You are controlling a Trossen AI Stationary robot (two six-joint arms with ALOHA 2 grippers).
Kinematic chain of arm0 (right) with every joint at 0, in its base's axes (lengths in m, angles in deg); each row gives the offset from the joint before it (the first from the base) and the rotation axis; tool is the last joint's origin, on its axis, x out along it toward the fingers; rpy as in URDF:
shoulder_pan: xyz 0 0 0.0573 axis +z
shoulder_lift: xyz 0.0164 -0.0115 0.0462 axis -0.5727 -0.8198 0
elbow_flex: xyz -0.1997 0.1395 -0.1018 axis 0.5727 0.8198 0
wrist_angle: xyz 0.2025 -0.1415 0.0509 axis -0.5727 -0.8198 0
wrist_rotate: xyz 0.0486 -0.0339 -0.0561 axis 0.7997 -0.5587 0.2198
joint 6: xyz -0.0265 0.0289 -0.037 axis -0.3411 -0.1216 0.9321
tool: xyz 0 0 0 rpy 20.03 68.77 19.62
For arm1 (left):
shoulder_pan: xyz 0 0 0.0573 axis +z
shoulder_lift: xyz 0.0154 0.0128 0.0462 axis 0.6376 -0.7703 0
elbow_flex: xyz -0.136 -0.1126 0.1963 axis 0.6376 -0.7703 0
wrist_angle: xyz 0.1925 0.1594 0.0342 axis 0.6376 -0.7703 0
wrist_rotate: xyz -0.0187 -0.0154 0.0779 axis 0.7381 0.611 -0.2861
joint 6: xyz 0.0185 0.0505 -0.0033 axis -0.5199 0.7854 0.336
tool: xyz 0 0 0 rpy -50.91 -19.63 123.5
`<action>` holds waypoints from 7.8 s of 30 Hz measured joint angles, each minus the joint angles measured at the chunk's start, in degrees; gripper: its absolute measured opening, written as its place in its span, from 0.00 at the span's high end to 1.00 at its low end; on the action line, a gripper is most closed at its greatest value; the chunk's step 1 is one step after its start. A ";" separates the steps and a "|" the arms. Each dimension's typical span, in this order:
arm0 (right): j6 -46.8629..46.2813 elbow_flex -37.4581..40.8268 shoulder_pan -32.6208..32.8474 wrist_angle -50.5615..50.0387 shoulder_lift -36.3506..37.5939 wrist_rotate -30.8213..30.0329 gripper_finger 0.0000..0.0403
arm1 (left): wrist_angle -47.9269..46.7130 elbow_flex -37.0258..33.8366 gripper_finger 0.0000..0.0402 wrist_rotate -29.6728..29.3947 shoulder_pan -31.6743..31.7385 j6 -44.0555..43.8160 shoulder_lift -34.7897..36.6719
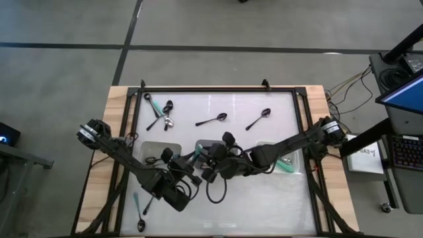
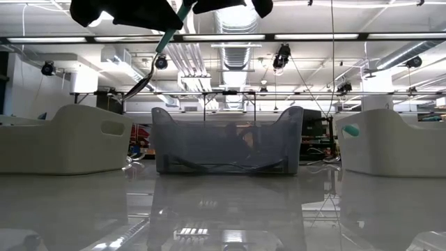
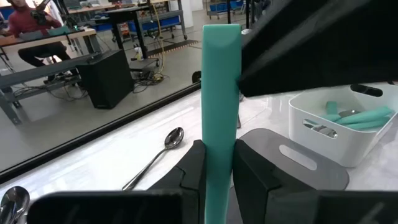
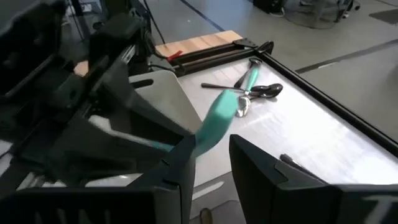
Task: Sort silverware by color (type)
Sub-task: Put the green spoon into the white bin, then put the black spoon into the black bin
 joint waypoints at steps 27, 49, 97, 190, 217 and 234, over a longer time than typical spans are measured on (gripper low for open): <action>-0.09 0.00 -2.61 4.05 0.00 2.95 0.84 | 7.98 0.02 0.91 -0.30 1.81 9.89 0.00; 2.19 -1.00 -3.50 -13.50 4.24 3.31 0.90 | 10.40 0.08 0.73 1.83 1.73 10.55 1.72; -28.06 4.68 2.92 -74.84 8.15 22.38 0.82 | 9.35 -0.11 0.73 3.23 1.70 11.39 2.36; -19.50 -3.56 3.93 -57.77 8.41 20.37 0.63 | -10.29 -9.14 0.98 57.64 -16.76 -33.44 -2.56; -16.48 -3.56 3.80 -56.89 8.39 15.28 0.63 | 7.39 10.38 1.00 42.85 15.12 43.66 -2.25; -16.08 -3.56 3.80 -56.52 8.39 15.29 0.63 | 14.67 6.54 0.97 46.72 20.96 49.13 -8.86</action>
